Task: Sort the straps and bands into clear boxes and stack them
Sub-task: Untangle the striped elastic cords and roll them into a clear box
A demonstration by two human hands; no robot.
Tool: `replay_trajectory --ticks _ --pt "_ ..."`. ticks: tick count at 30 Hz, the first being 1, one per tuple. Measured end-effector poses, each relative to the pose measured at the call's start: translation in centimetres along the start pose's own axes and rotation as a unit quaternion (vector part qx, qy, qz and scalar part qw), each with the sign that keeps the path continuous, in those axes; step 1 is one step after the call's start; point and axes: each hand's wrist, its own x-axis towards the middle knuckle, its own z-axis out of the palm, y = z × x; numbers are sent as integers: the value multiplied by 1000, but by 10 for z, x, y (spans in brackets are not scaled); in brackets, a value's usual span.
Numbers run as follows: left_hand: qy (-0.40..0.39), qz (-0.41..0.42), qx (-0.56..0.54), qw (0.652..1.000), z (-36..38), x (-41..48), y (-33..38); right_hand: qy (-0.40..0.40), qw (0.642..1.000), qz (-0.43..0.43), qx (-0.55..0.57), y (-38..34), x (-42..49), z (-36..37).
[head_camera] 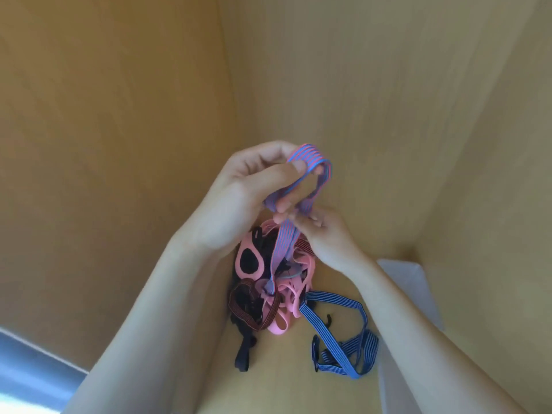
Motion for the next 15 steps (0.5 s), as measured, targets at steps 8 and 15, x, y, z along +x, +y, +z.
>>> replay_trajectory --ticks 8,15 --pt "193 -125 -13 973 -26 -16 -85 106 968 -8 228 -41 12 -43" --pt "42 -317 182 930 6 -71 -211 108 975 8 196 -46 -6 -64"
